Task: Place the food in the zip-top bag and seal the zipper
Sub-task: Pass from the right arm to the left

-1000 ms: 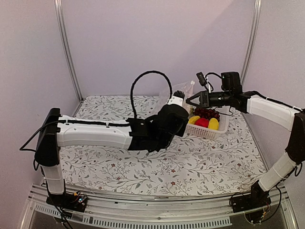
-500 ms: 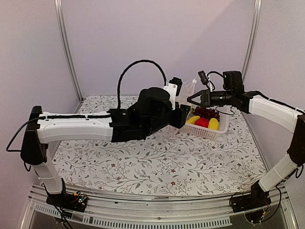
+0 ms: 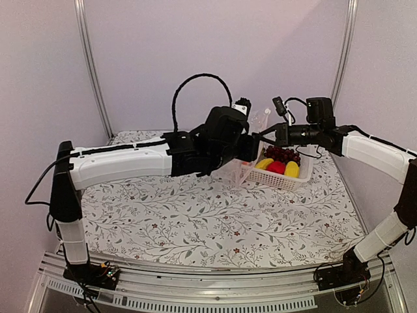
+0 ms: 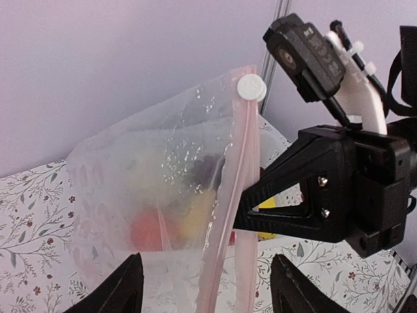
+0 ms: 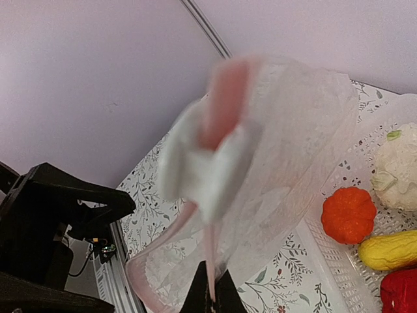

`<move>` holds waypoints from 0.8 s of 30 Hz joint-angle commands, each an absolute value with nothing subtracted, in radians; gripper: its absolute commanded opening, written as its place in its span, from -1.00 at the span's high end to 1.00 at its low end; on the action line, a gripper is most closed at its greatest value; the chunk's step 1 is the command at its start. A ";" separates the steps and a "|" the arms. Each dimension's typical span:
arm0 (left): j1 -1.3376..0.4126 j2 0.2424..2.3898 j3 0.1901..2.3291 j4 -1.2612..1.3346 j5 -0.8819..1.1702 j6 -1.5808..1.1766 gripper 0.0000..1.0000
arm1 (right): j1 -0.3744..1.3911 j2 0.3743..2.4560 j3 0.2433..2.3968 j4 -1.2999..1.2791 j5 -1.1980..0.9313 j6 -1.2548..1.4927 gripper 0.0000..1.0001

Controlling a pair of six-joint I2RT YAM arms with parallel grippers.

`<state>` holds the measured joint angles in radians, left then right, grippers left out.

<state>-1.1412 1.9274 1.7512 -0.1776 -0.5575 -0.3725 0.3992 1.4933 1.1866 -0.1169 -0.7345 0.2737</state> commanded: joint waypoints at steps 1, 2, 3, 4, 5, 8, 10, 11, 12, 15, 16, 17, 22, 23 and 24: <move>-1.130 2.016 1.860 -0.350 -0.607 -0.344 -0.30 | 0.403 1.466 1.180 -0.126 -0.725 0.282 1.00; -1.126 2.029 1.880 -0.374 -0.627 -0.347 -0.26 | 0.403 1.465 1.179 -0.125 -0.729 0.282 1.00; -1.121 2.036 1.891 -0.384 -0.644 -0.346 -0.20 | 0.403 1.465 1.177 -0.125 -0.733 0.282 1.00; -1.115 2.036 1.890 -0.386 -0.656 -0.343 -0.11 | 0.403 1.465 1.174 -0.126 -0.737 0.281 0.99; -1.104 2.031 1.885 -0.387 -0.664 -0.341 -0.04 | 0.403 1.464 1.172 -0.126 -0.745 0.280 0.99; -1.062 2.014 1.864 -0.393 -0.643 -0.336 0.28 | 0.403 1.459 1.162 -0.132 -0.764 0.274 0.98; -1.036 1.993 1.845 -0.398 -0.640 -0.330 0.59 | 0.403 1.455 1.157 -0.149 -0.757 0.267 0.98; -1.028 1.976 1.825 -0.394 -0.645 -0.327 0.71 | 0.403 1.454 1.155 -0.166 -0.739 0.260 0.98; -1.025 1.948 1.796 -0.372 -0.654 -0.315 0.83 | 0.403 1.452 1.152 -0.184 -0.716 0.248 0.98; -1.021 1.855 1.688 -0.268 -0.685 -0.285 0.95 | 0.400 1.450 1.141 -0.235 -0.602 0.219 0.98; -1.017 1.830 1.655 -0.245 -0.684 -0.280 0.97 | 0.396 1.448 1.137 -0.246 -0.568 0.215 0.98; -1.013 1.810 1.633 -0.235 -0.679 -0.281 0.99 | 0.395 1.449 1.140 -0.259 -0.533 0.210 0.99; -1.002 1.773 1.592 -0.238 -0.644 -0.292 1.00 | 0.390 1.453 1.173 -0.295 -0.543 0.167 0.97; -1.002 1.770 1.587 -0.237 -0.626 -0.290 1.00 | 0.390 1.451 1.176 -0.291 -0.615 0.155 0.93; -1.000 1.767 1.582 -0.238 -0.606 -0.284 1.00 | 0.390 1.451 1.176 -0.287 -0.702 0.134 0.85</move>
